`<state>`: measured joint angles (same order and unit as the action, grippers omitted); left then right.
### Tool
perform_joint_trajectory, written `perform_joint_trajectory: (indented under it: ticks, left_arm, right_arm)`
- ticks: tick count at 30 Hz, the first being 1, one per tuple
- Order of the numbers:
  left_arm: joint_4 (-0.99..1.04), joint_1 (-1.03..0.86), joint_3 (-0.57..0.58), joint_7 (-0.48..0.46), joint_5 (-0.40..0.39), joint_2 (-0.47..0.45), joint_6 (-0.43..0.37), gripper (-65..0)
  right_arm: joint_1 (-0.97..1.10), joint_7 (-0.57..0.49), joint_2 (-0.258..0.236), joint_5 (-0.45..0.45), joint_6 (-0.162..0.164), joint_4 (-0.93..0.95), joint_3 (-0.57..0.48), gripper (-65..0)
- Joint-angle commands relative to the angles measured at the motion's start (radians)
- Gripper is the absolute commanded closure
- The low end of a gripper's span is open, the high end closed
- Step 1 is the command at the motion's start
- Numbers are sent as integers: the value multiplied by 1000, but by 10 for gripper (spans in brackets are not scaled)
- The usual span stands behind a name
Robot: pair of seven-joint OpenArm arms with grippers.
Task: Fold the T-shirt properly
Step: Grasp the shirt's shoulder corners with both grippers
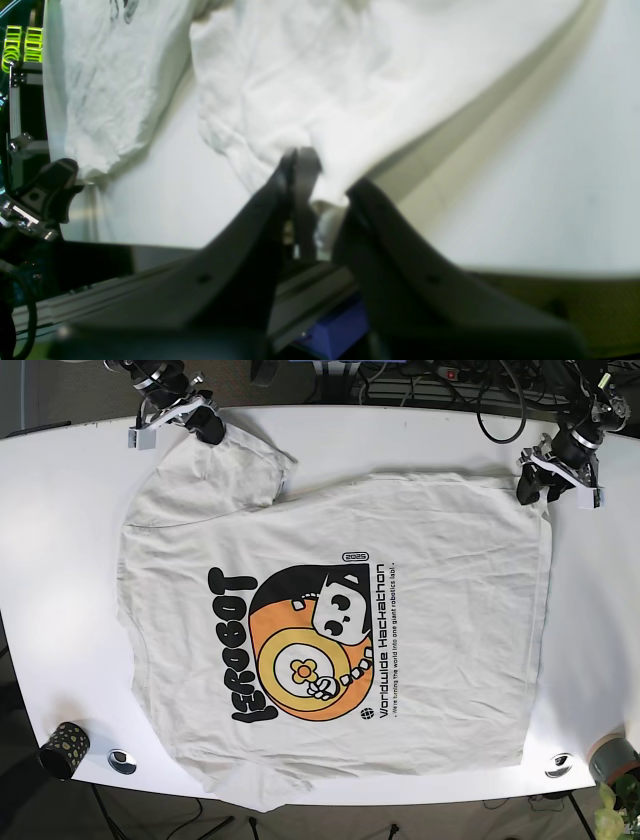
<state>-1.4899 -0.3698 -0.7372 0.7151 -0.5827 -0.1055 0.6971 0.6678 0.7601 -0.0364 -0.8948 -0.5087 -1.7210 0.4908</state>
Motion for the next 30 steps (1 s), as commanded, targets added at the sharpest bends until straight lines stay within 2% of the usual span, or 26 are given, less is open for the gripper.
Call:
perform_joint_trajectory:
  ticks: [1, 3, 6, 10, 18, 30]
  left_arm:
    - [-4, -2, 0, 27, 16, -6, 1, -175]
    - [-4, -2, 3, 27, 16, -7, 1, -82]
    - [-5, -2, 26, 27, 45, -7, 1, -1]
    - [-28, -2, 24, 22, 79, -6, 1, -14]
    - [-131, -47, 15, 22, 77, -3, 1, -15]
    - [-236, -182, -74, 24, 77, -1, 1, -15]
  right_arm:
    - [7, -15, -6, -17, -12, -18, 6, 0]
    - [-3, -15, -6, -17, -12, -18, 6, 0]
    - [-7, -15, -6, -17, -12, -18, 7, 0]
    - [-7, -15, -6, -19, -12, -20, 7, 0]
    - [39, -15, -3, -22, -14, -60, 9, 0]
    - [163, -15, 3, -24, -17, -126, 9, 0]
